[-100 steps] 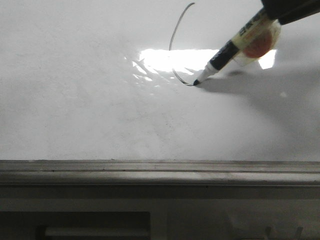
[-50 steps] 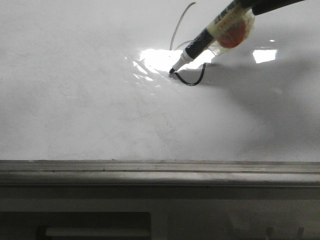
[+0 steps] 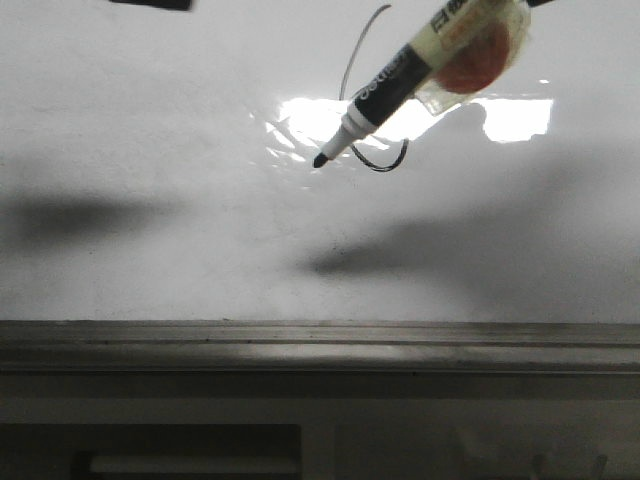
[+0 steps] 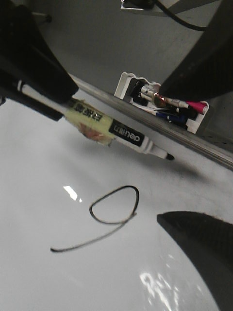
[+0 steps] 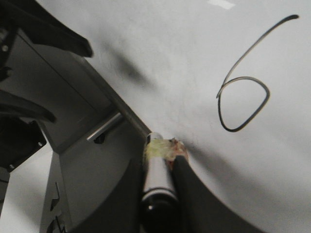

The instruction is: Write number 6 on whiteboard

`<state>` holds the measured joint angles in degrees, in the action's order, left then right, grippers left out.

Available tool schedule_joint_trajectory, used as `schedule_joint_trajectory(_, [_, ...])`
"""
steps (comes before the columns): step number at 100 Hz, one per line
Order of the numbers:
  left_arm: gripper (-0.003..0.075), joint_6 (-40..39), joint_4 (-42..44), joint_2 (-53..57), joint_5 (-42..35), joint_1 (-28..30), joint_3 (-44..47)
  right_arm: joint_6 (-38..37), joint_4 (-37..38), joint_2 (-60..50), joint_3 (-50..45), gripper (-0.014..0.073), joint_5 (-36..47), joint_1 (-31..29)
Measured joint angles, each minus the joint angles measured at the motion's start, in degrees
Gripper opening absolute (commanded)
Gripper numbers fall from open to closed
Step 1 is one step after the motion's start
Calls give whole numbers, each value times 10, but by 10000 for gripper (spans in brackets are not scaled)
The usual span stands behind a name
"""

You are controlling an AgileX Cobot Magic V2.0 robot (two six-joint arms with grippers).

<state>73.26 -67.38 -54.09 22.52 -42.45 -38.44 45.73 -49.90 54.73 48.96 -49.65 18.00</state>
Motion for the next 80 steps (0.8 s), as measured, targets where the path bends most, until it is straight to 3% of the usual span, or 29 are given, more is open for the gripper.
schedule_joint_trajectory(15, [439,9,20,-76,-38,-68,-37,0,0,10,22,-45,-24,0])
schedule_joint_trajectory(34, [424,10,39,-138,-53,-92,-71,0,1,12,32,-45,-36,0])
schedule_joint_trajectory(80, [5,15,45,-156,-67,-94,-79,0,2,12,32,-45,-40,0])
